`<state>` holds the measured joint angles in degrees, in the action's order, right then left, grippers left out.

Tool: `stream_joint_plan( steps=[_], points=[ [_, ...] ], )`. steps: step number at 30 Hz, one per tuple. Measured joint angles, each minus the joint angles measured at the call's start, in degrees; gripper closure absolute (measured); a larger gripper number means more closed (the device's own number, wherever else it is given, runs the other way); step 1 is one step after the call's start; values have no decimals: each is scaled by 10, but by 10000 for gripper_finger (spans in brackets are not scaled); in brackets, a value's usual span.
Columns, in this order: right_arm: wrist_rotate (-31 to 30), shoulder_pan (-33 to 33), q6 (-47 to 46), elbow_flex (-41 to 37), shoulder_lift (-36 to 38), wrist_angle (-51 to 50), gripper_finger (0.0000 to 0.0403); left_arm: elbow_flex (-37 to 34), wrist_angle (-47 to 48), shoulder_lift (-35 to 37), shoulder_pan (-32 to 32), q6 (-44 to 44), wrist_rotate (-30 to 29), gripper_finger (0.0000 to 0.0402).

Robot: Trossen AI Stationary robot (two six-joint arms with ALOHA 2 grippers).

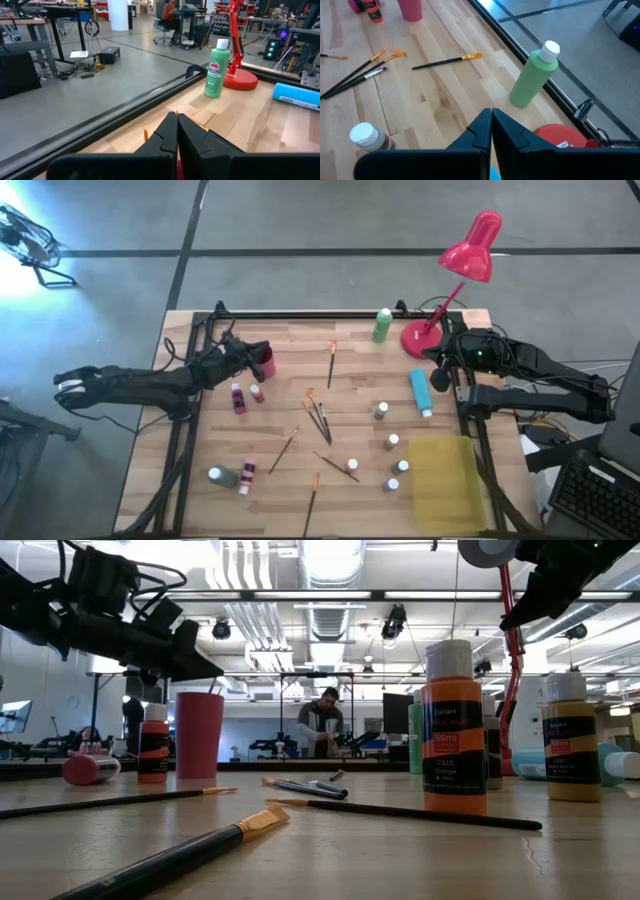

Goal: Pick & Place Paint Supplies
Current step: Put the black paint brush into the pink cup

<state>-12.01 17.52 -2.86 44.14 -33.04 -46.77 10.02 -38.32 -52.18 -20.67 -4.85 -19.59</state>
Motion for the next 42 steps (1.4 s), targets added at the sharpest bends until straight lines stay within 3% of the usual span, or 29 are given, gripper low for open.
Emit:
stream_joint_plan(
  steps=[26, 42],
  points=[
    [0, 0, 0, 0, 0, 0, 394, 0, 13, -10, -3, 5, -1, 400],
    [0, 0, -1, 0, 0, 0, 394, 0, 13, -10, -3, 4, 0, 350]
  ],
)
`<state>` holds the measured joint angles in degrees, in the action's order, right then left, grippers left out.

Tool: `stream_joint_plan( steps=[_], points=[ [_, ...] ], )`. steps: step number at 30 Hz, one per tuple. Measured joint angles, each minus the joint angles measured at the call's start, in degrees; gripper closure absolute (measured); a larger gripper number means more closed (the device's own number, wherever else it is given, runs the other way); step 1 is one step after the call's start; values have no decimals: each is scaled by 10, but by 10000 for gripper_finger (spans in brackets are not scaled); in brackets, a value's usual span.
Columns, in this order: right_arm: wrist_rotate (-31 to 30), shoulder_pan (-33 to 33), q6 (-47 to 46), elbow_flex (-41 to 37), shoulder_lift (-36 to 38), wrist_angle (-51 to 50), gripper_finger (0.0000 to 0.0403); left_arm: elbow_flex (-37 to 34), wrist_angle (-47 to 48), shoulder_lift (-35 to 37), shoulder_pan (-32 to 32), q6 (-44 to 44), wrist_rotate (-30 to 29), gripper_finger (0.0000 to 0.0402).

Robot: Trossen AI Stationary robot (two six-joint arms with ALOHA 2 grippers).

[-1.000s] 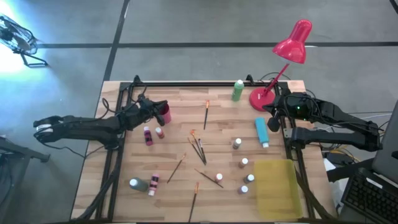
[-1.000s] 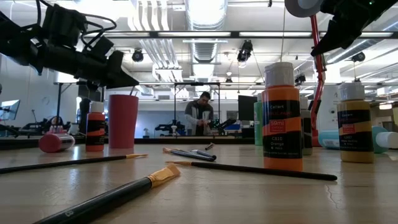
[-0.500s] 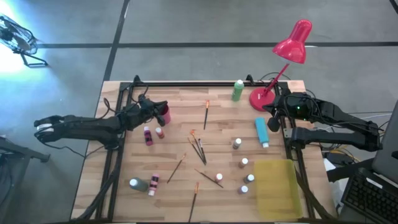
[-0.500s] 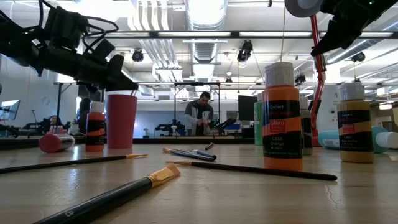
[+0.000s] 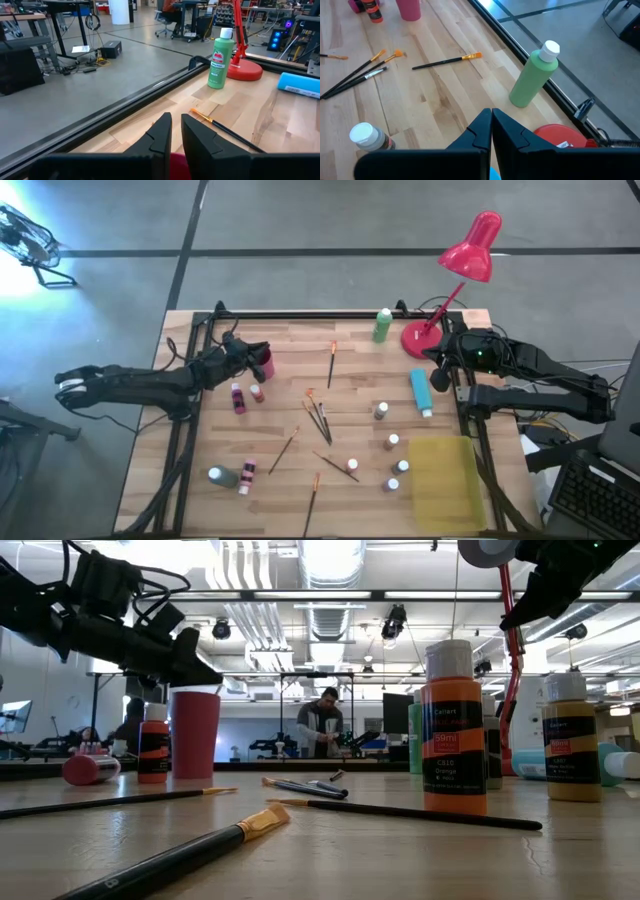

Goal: Pick & Place Paint Supplies
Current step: Put the black paint brush into the pink cup

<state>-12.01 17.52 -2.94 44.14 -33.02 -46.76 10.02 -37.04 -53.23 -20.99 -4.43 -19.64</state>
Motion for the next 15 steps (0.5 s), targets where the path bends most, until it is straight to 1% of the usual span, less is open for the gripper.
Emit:
stream_joint_plan(
  steps=[6, 15],
  points=[
    [0, 0, 1, 0, 0, 0, 394, 8, -10, 0, 0, 6, 0, 343],
    [0, 0, 1, 0, 0, 0, 394, 76, -16, 0, 0, 7, 1, 342]
  ],
)
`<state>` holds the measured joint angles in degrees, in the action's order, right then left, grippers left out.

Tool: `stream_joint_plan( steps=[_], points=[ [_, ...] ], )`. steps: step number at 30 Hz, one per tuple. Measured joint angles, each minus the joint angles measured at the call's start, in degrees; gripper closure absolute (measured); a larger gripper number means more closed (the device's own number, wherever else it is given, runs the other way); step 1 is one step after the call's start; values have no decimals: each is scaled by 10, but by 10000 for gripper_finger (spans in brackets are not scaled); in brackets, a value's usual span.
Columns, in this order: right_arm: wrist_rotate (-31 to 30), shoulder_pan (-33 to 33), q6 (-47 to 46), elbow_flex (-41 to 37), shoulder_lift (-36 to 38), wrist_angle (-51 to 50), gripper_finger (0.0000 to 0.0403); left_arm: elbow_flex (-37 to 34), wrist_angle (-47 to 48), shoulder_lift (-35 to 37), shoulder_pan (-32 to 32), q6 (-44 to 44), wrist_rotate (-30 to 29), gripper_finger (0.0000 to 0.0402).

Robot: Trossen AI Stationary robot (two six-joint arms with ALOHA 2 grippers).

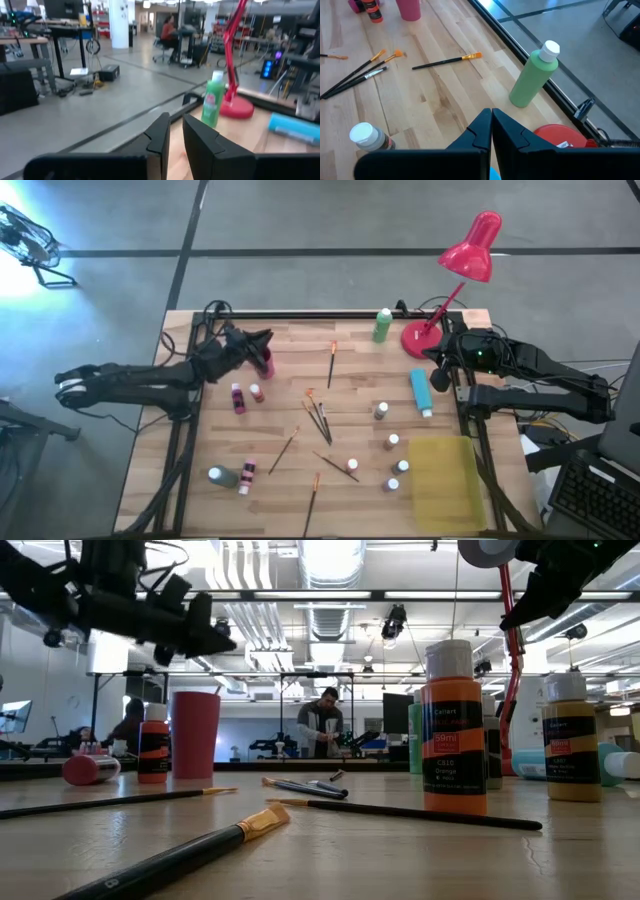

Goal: Pick & Place Paint Supplies
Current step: Put the black paint brush into the pink cup

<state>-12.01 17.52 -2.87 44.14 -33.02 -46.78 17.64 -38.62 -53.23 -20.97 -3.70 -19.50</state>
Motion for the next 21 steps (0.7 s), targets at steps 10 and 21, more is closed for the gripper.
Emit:
stream_joint_plan(
  steps=[10, 21],
  points=[
    [0, 0, 0, 0, 0, 0, 394, 87, 1, 0, 0, 0, 94, 341],
    [0, 0, -1, 0, 0, 0, 394, 175, 41, -7, 7, -2, 264, 341]
  ],
)
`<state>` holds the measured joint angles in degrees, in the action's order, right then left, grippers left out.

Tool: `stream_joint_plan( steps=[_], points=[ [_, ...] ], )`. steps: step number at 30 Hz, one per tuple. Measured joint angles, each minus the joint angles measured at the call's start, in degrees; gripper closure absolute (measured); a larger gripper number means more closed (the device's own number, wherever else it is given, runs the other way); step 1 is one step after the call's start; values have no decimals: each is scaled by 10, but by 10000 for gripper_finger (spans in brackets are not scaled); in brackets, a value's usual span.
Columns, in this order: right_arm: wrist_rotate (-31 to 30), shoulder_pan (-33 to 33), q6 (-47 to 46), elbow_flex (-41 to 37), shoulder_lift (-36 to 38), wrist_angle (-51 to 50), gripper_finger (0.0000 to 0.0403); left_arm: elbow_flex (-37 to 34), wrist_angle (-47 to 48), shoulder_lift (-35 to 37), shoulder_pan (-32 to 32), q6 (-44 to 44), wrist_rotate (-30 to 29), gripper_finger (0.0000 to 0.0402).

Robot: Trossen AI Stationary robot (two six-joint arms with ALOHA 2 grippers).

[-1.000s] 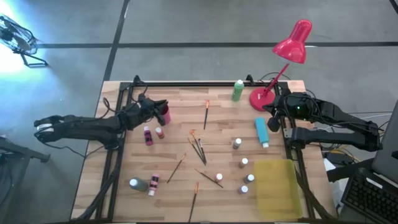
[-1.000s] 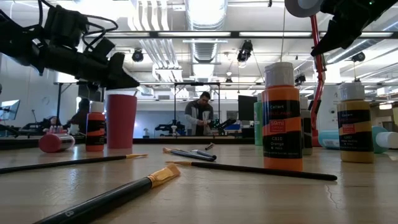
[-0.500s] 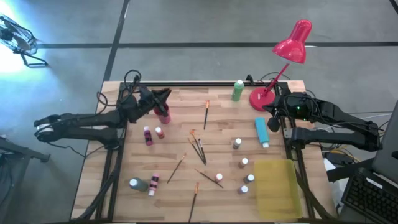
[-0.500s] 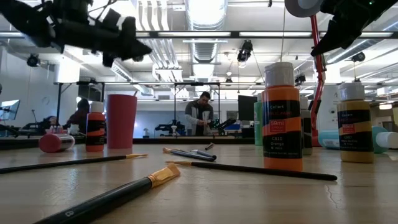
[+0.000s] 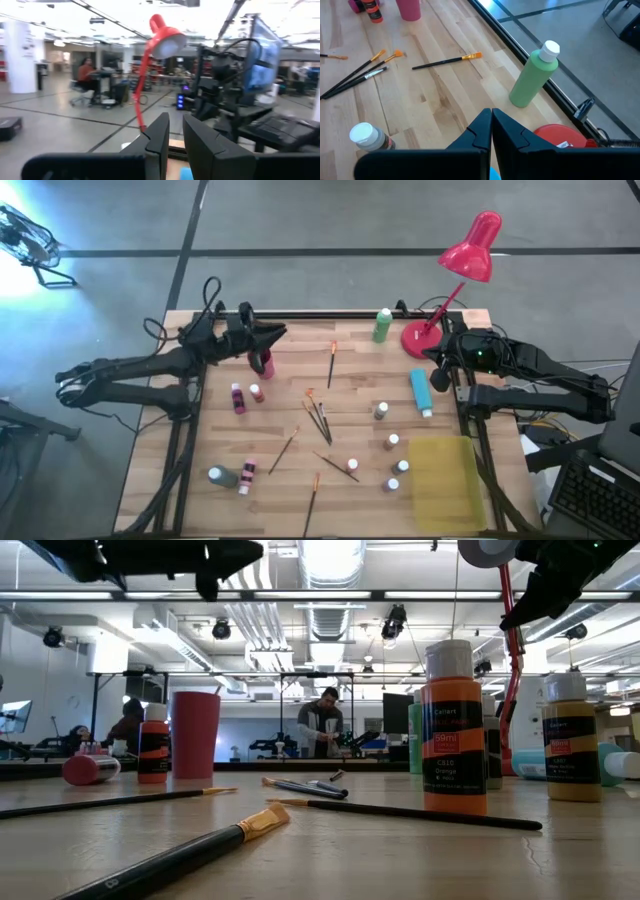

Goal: Pick & Place Paint Supplies
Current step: Put the black paint brush into the pink cup

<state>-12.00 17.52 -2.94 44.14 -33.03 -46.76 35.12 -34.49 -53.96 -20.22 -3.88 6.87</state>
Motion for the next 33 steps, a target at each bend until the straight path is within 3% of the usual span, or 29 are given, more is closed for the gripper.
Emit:
stream_joint_plan(
  steps=[8, 24, 33],
  points=[
    [0, 0, 0, 0, 0, 0, 394, 60, 84, -33, 23, 38, 58, 341],
    [0, 0, 1, 0, 0, 0, 394, 194, 324, -102, 100, 158, 57, 340],
    [0, 0, 1, 0, 0, 0, 394, 250, 429, -154, 133, 145, 36, 288]
  ],
)
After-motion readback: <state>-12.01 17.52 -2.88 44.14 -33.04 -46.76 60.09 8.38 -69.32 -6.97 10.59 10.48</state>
